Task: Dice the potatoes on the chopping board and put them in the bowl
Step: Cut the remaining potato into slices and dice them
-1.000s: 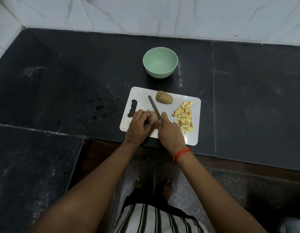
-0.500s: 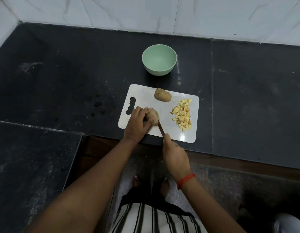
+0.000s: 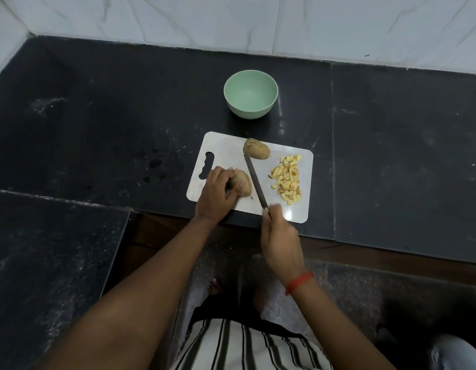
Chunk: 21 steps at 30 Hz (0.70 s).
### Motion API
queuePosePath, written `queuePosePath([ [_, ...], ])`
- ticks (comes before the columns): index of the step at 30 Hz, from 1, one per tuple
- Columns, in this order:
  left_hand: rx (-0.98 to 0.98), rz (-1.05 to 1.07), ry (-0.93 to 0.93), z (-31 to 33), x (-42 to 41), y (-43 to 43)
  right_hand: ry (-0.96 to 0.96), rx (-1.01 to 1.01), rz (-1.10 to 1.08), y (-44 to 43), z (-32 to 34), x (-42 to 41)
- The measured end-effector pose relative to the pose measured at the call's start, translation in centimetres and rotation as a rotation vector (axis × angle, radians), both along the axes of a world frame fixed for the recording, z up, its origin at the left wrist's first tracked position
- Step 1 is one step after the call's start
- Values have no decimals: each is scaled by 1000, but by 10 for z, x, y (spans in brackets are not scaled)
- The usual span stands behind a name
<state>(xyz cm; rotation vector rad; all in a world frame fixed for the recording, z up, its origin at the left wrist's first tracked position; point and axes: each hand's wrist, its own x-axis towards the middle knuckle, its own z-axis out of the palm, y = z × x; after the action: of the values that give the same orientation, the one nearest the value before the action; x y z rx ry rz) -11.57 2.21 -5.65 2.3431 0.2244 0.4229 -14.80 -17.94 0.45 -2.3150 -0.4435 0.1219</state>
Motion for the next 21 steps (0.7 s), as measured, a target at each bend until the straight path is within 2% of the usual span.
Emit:
queuePosePath([
  [6, 42, -8, -10, 1, 0, 0, 35, -2, 45, 56, -12, 46],
  [21, 31, -8, -35, 3, 0, 0, 9, -34, 34, 58, -24, 42],
])
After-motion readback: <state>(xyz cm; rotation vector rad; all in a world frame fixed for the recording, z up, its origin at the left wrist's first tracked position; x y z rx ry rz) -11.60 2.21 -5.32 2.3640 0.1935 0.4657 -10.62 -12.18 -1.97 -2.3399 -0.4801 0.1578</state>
